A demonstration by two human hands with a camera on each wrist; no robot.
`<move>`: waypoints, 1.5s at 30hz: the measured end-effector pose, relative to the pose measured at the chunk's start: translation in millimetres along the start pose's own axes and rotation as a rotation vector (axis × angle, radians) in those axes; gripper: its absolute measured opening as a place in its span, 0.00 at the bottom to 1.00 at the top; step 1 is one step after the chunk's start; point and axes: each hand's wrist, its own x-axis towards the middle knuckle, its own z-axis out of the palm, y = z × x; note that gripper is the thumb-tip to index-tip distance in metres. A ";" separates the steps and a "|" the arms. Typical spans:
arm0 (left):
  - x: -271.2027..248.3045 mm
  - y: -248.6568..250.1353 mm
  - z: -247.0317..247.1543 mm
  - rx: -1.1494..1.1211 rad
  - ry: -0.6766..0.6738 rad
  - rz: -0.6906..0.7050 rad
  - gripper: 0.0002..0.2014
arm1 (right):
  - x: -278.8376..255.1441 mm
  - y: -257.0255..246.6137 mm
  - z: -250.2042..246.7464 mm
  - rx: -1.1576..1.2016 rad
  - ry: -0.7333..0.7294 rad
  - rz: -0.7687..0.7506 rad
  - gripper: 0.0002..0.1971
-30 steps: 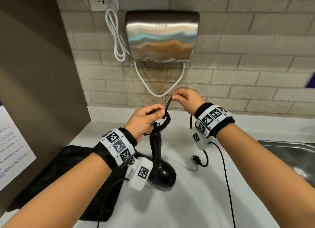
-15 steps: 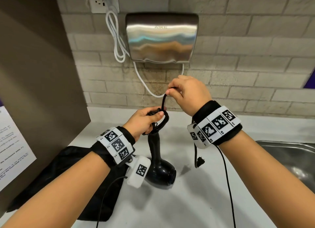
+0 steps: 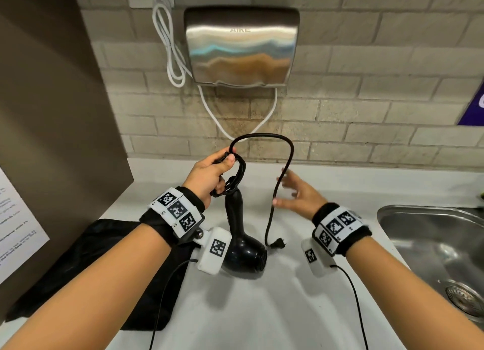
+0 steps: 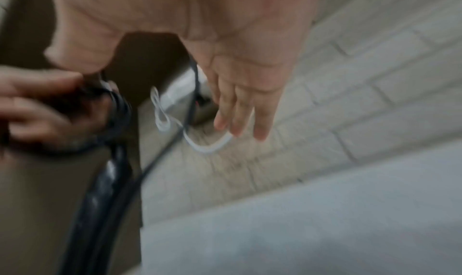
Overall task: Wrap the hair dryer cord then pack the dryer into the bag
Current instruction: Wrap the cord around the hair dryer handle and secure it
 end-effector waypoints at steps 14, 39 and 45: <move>-2.4 3.8 0.0 0.019 -0.046 -0.004 0.09 | 19.3 90.5 42.6 -0.520 -0.225 0.284 0.16; -6.2 8.7 14.7 -0.080 -0.052 -0.077 0.07 | 12.5 -61.5 52.6 0.221 0.386 -0.559 0.19; -11.1 9.5 15.4 -0.083 -0.121 -0.087 0.08 | 27.4 -57.5 53.9 0.078 0.517 -0.461 0.21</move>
